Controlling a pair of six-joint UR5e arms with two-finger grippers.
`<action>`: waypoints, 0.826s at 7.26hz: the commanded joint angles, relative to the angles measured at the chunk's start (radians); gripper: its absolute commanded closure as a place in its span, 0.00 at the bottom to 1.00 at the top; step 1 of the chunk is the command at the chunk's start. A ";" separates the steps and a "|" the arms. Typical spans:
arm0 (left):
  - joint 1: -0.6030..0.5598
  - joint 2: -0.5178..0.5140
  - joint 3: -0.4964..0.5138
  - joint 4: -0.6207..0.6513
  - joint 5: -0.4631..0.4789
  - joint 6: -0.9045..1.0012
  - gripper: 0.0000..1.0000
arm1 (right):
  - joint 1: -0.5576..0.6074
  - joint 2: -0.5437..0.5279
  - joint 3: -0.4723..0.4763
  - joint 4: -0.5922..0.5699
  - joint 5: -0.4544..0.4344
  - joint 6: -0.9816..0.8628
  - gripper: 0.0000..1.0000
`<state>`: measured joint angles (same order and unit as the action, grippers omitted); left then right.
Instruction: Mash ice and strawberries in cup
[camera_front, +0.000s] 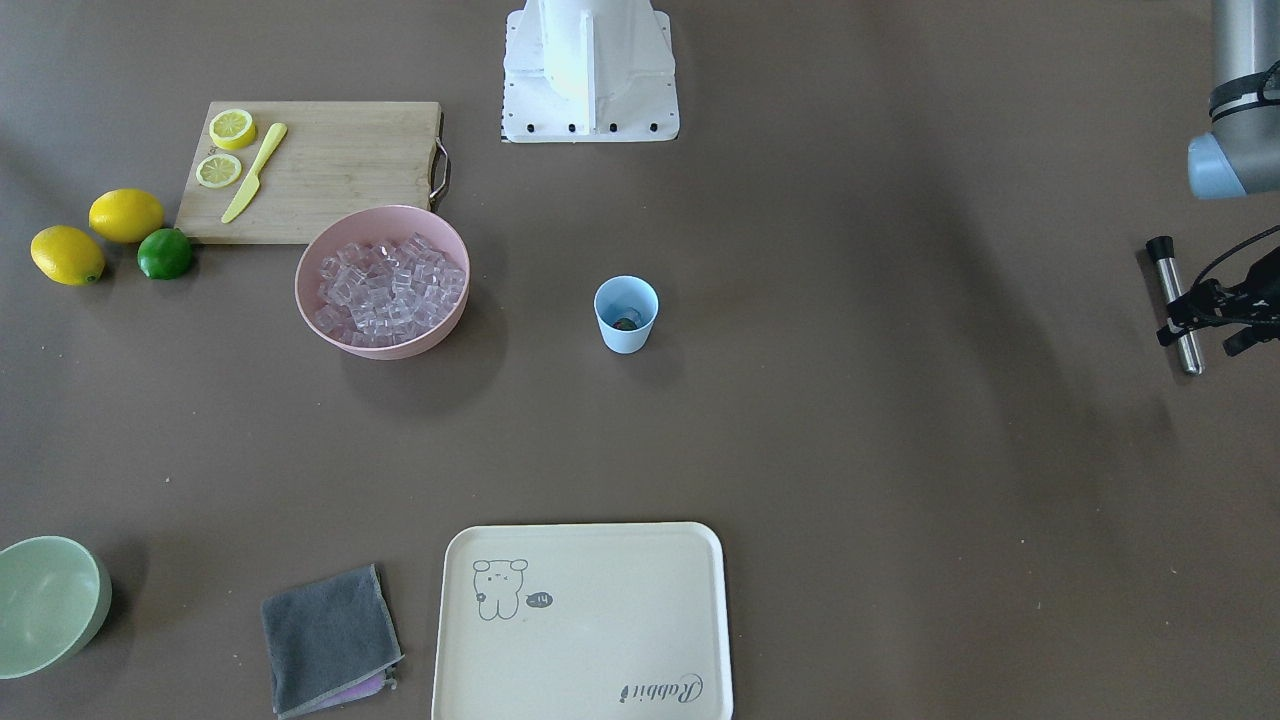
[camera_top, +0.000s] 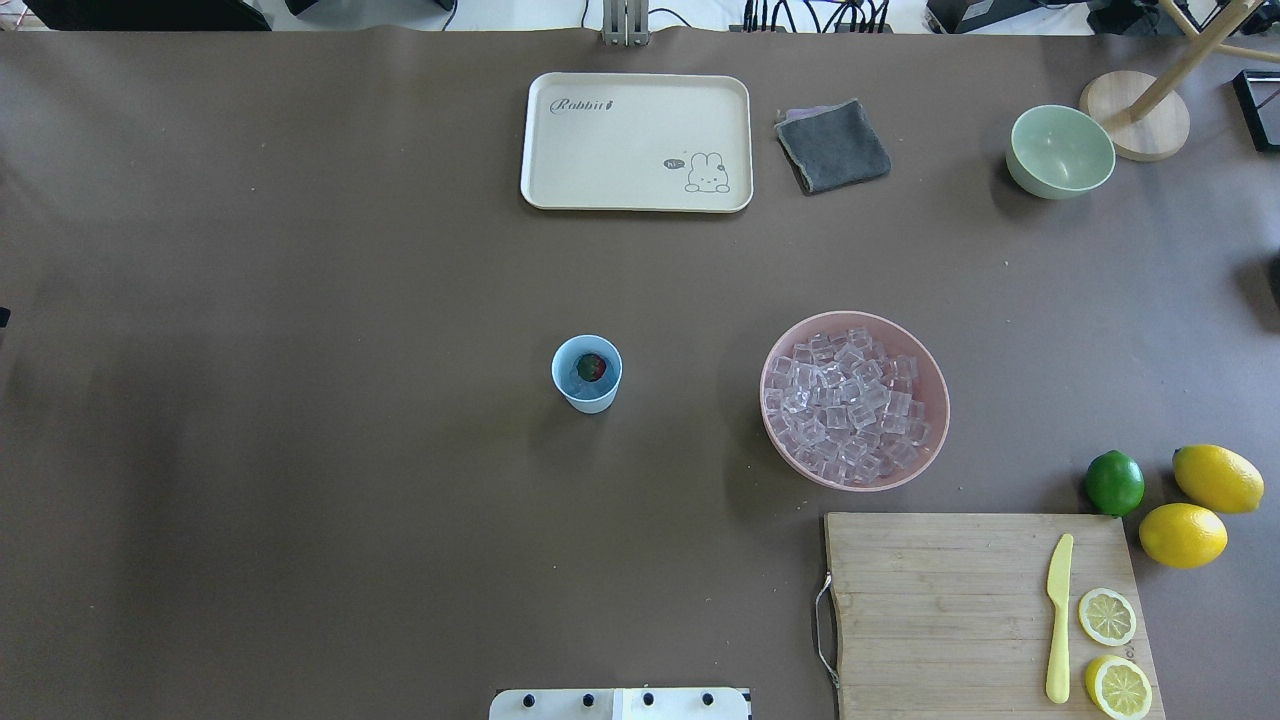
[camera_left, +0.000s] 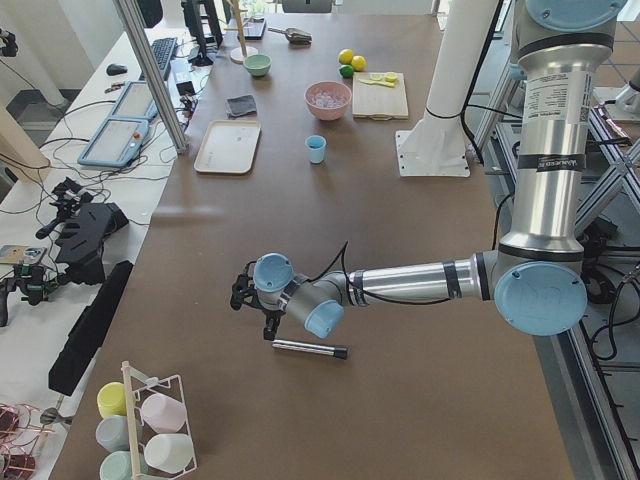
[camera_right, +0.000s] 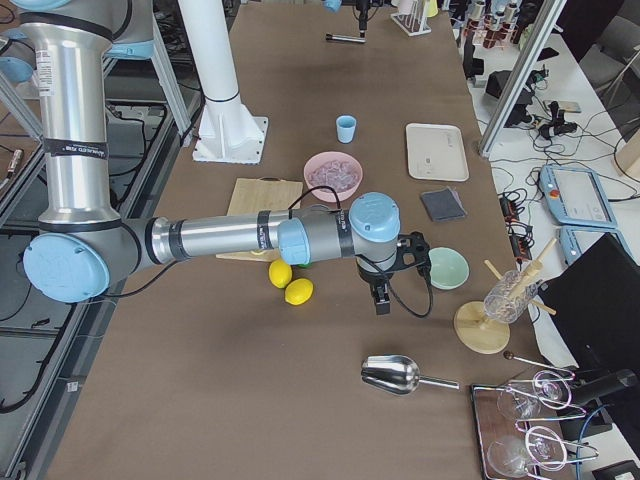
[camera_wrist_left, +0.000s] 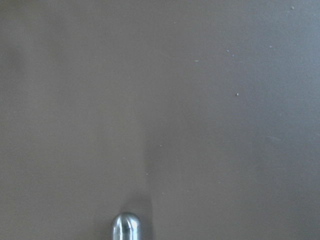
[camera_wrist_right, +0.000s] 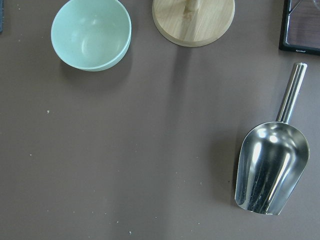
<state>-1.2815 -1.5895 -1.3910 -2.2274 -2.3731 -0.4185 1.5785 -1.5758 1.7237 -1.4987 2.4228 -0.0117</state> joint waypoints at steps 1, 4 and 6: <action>-0.126 -0.033 -0.238 0.421 -0.023 0.190 0.01 | 0.000 0.000 0.002 0.000 -0.008 0.004 0.00; -0.293 -0.089 -0.388 0.791 -0.011 0.460 0.01 | 0.000 0.000 -0.001 0.000 -0.008 0.007 0.00; -0.340 -0.011 -0.419 0.781 -0.015 0.463 0.01 | -0.017 -0.001 -0.022 0.000 0.002 0.001 0.00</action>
<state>-1.5870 -1.6450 -1.7869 -1.4531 -2.3851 0.0361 1.5685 -1.5725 1.7144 -1.5002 2.4197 -0.0059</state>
